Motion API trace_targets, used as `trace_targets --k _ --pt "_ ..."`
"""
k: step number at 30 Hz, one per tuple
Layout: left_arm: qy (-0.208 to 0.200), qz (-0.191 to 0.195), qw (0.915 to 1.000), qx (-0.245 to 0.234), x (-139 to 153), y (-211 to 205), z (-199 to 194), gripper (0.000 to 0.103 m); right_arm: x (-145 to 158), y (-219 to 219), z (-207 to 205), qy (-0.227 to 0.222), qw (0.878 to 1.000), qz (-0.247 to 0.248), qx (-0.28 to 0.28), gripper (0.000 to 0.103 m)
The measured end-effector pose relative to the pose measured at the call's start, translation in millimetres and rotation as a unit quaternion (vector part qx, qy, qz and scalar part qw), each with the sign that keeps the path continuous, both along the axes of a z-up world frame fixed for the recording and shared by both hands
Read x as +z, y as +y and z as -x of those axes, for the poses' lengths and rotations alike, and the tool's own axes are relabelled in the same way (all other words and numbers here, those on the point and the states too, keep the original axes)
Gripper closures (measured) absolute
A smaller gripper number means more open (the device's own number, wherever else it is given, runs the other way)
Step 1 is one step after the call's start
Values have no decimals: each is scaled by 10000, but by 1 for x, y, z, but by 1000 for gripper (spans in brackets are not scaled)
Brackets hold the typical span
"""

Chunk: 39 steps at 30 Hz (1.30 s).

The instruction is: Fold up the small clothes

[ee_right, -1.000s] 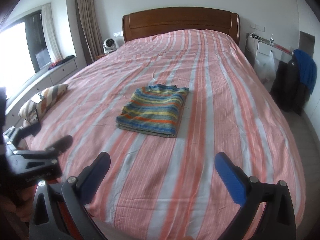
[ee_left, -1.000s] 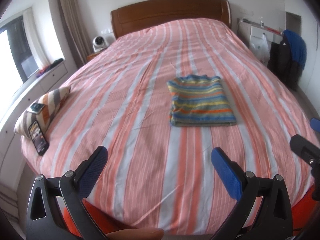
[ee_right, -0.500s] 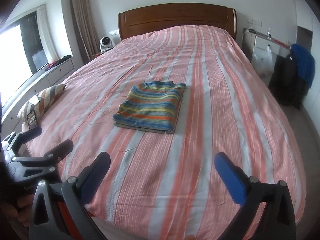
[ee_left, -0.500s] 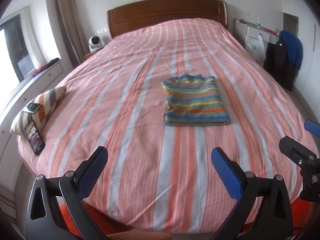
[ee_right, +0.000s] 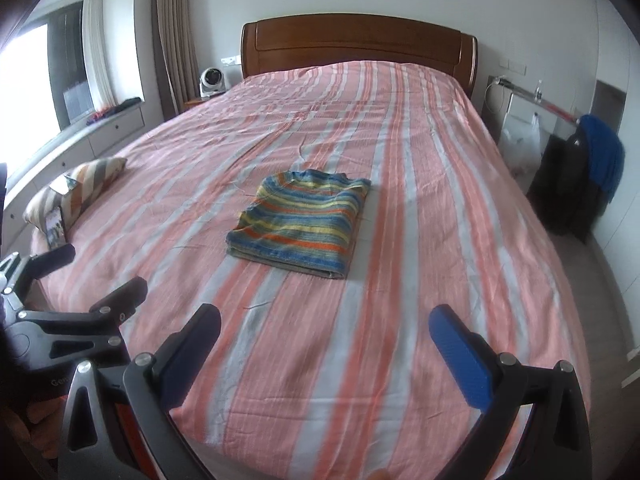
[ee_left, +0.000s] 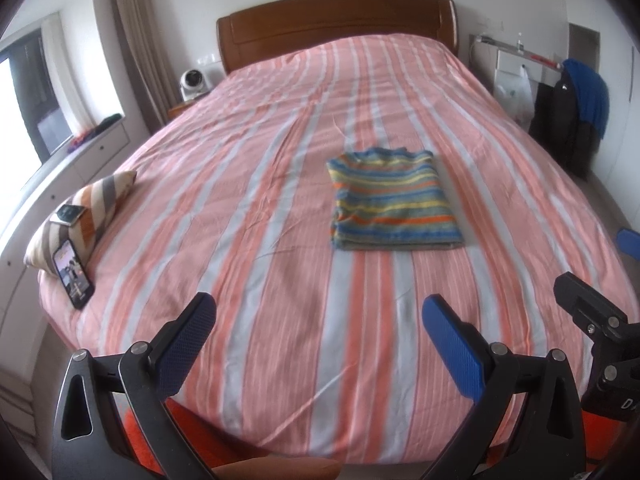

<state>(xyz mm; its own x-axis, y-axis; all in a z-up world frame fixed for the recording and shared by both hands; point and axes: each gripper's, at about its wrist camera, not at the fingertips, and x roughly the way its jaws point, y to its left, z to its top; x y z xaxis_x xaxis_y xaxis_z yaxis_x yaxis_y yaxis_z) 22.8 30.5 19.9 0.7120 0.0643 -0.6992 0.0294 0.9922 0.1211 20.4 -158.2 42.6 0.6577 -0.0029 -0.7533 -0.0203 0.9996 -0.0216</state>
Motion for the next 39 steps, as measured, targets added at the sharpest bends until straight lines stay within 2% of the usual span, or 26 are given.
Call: trace_targets --k 4,13,25,39 --pt "50 17 10000 16 -2 1 -2 0 -2 3 2 24 9997 236 -11 0" --pt "185 49 9998 -21 -6 -2 -2 0 -4 5 3 137 9995 281 59 0" --pt "193 33 9998 -52 -6 -4 0 0 -3 7 5 150 9994 294 90 0" --pt "191 19 9998 -49 -6 -6 1 0 -4 10 4 159 9996 73 233 0"
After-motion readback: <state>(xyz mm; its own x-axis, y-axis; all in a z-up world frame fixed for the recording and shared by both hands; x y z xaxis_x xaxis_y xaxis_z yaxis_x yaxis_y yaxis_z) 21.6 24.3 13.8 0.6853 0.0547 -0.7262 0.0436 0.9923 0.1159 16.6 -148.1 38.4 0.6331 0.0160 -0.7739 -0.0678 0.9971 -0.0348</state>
